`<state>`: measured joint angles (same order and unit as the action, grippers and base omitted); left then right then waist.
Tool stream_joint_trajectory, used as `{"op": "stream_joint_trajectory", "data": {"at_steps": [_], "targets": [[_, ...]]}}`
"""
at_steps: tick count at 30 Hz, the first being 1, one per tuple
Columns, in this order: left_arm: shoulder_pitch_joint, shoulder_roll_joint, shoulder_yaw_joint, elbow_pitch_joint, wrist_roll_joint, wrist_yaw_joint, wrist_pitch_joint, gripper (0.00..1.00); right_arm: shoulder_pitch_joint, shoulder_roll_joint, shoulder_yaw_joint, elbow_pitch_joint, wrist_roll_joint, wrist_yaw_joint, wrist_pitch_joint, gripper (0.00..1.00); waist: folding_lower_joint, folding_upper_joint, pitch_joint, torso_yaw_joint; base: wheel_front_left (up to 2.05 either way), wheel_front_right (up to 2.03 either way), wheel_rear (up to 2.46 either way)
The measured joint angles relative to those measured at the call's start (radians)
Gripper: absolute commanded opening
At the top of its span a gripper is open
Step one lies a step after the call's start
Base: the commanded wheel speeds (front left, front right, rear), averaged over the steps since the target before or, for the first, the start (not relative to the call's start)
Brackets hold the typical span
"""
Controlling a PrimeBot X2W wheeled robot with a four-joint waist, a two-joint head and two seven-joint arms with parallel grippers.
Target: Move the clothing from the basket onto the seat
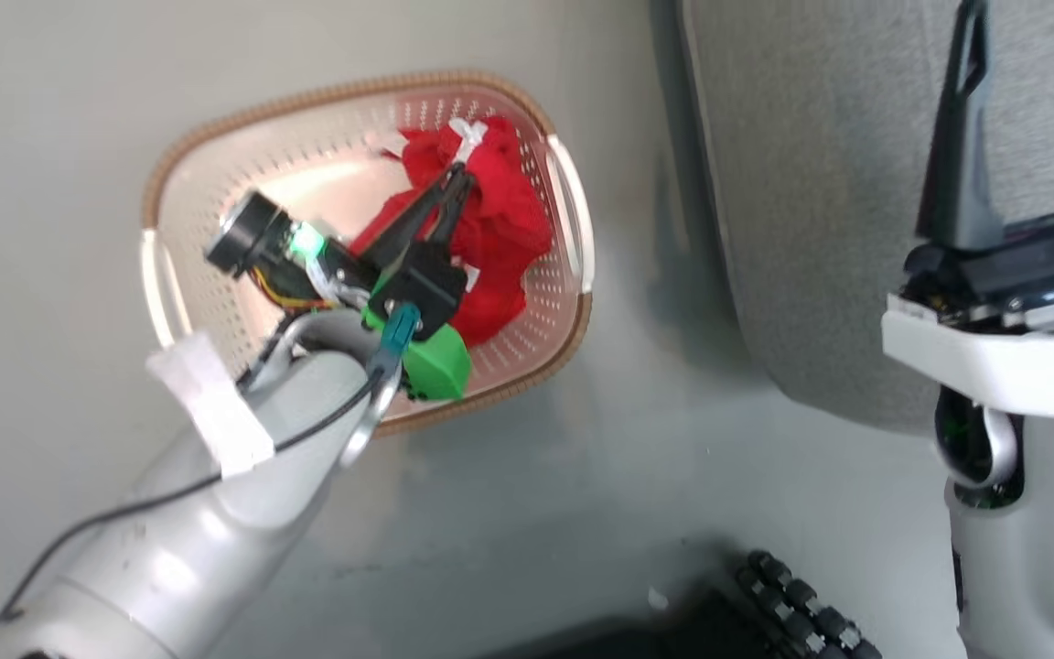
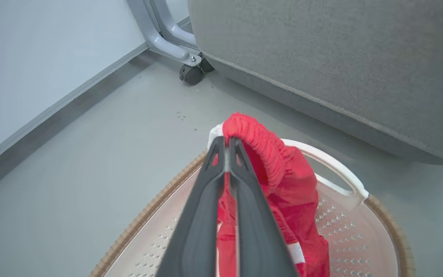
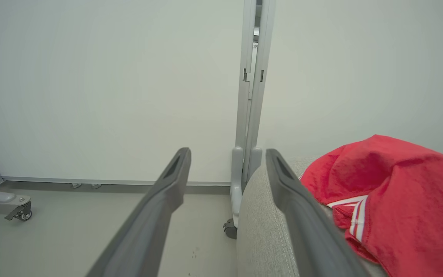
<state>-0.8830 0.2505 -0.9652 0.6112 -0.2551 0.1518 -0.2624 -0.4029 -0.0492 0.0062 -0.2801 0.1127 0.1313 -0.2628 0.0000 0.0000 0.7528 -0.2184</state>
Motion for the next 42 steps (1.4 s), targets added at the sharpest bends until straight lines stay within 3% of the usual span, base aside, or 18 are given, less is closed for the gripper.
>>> {"op": "stream_joint_trajectory", "data": {"at_steps": [9, 13, 23, 32, 38, 42], "targets": [[0.273, -0.029, 0.249, -0.247, -0.035, 0.007, 0.0, 0.0, 0.136, 0.0, 0.018, 0.06, 0.006, 0.0, 0.0, 1.0, 0.0, 0.0, -0.229, 0.035, 0.0, 0.0, 0.0], [0.425, -0.067, 0.385, -0.371, -0.042, -0.031, 0.0, 0.0, 0.211, 0.0, 0.039, 0.1, 0.006, 0.0, 0.0, 1.0, 0.0, 0.0, -0.365, 0.059, 0.0, 0.0, 0.0], [0.603, -0.122, 0.545, -0.582, 0.03, -0.09, 0.0, 0.0, 0.336, -0.001, 0.067, 0.143, 0.018, 0.0, 0.0, 1.0, 0.0, 0.0, -0.606, 0.098, 0.0, 0.0, 0.0], [0.648, -0.153, 0.616, -0.678, 0.079, -0.148, 0.0, 0.0, 0.365, -0.001, 0.13, 0.16, 0.016, 0.0, 0.0, 1.0, -0.0001, 0.0, -0.73, 0.128, 0.0, 0.0, 0.0], [0.664, -0.17, 0.633, -0.715, 0.093, -0.172, -0.002, 0.0, 0.379, -0.001, 0.168, 0.137, 0.044, 0.0, 0.0, 1.0, 0.0, 0.0, -0.756, 0.141, 0.0, 0.0, 0.0], [0.67, -0.177, 0.628, -0.728, 0.097, -0.188, -0.002, 0.0, 0.38, -0.025, 0.244, 0.119, 0.095, 0.0, 0.0, 1.0, 0.0, 0.0, -0.761, 0.141, 0.0, 0.0, 0.0]]}}
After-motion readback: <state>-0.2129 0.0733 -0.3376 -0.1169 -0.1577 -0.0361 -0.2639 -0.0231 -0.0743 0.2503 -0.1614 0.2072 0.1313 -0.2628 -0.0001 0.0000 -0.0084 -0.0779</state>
